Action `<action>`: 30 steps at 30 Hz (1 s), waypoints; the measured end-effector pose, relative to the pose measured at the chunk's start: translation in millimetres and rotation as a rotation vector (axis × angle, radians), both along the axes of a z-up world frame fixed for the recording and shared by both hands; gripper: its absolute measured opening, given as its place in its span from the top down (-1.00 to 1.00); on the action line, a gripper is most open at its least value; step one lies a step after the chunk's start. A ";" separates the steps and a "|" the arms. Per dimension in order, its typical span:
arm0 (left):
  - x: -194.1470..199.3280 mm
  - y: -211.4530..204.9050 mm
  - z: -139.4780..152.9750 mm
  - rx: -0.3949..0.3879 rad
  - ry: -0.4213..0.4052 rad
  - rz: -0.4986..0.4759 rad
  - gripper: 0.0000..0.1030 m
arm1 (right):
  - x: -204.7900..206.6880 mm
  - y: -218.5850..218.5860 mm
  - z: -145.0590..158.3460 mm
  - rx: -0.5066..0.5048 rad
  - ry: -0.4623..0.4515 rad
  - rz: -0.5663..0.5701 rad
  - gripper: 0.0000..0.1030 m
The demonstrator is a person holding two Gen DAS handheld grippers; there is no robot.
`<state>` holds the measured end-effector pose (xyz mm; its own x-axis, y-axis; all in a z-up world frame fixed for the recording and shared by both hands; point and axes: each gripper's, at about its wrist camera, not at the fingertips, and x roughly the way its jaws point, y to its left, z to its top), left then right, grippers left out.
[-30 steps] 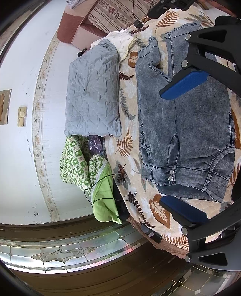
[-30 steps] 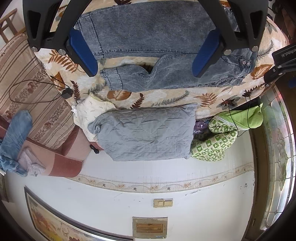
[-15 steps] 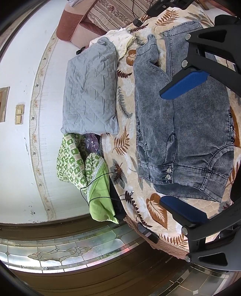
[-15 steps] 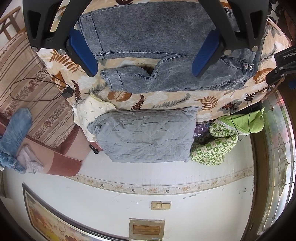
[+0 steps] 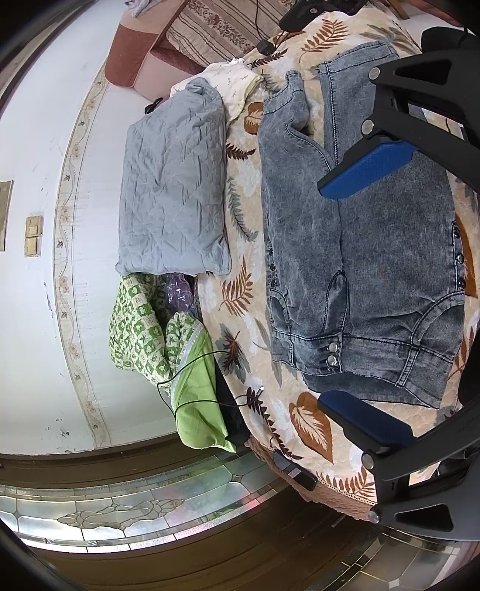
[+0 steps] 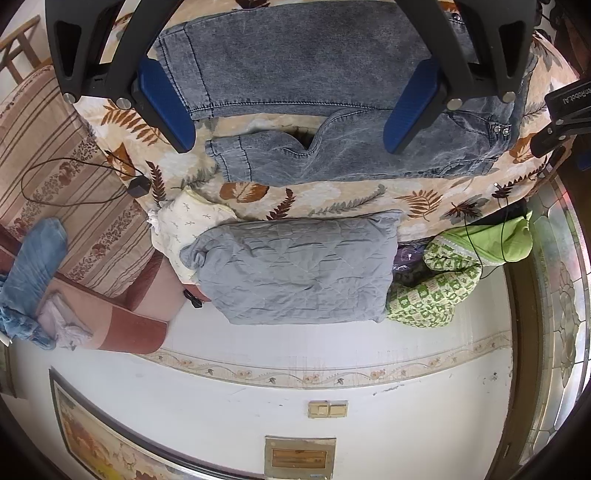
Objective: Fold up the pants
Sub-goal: 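Grasp the jeans waistband with the left gripper while the right gripper grasps the leg hem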
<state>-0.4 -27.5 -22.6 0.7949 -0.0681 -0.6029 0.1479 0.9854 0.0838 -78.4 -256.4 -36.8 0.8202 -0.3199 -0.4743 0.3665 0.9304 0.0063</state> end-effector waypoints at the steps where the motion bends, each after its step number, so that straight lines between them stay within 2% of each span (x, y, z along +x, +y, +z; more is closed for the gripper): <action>1: 1.4 0.6 -0.4 0.003 0.002 -0.002 -1.00 | 0.3 -0.1 -0.5 0.000 0.000 0.002 -1.00; 5: 16.2 17.9 -3.9 0.037 0.009 0.020 -1.00 | 0.9 -12.9 -3.5 0.030 0.008 0.034 -1.00; 9: 52.6 60.0 -13.6 0.083 0.041 0.115 -1.00 | 5.3 -50.6 -14.1 0.088 0.033 0.065 -1.00; 13: 95.4 102.3 -30.4 0.094 0.108 0.193 -1.00 | 24.1 -103.5 -33.6 0.219 0.083 0.073 -1.00; 16: 133.6 124.5 -48.2 0.100 0.192 0.222 -1.00 | 49.5 -142.1 -51.7 0.328 0.121 0.082 -1.00; 18: 158.9 136.3 -56.7 0.085 0.239 0.224 -1.00 | 71.5 -165.9 -64.2 0.363 0.160 0.062 -1.00; 23: 214.3 154.2 -66.8 0.046 0.315 0.241 -1.00 | 132.0 -214.3 -93.3 0.488 0.234 0.054 -1.00; 27: 254.2 157.7 -73.3 0.020 0.369 0.249 -1.00 | 168.3 -227.5 -108.3 0.495 0.273 0.044 -1.00; 30: 280.4 155.5 -83.9 0.008 0.419 0.261 -1.00 | 191.4 -226.9 -117.7 0.466 0.314 0.049 -1.00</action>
<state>280.0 127.9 -106.5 0.4734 0.1069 -0.8743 -0.0817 0.9937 0.0772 113.0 -483.4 -154.5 0.6252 0.0163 -0.7803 0.3739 0.8714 0.3177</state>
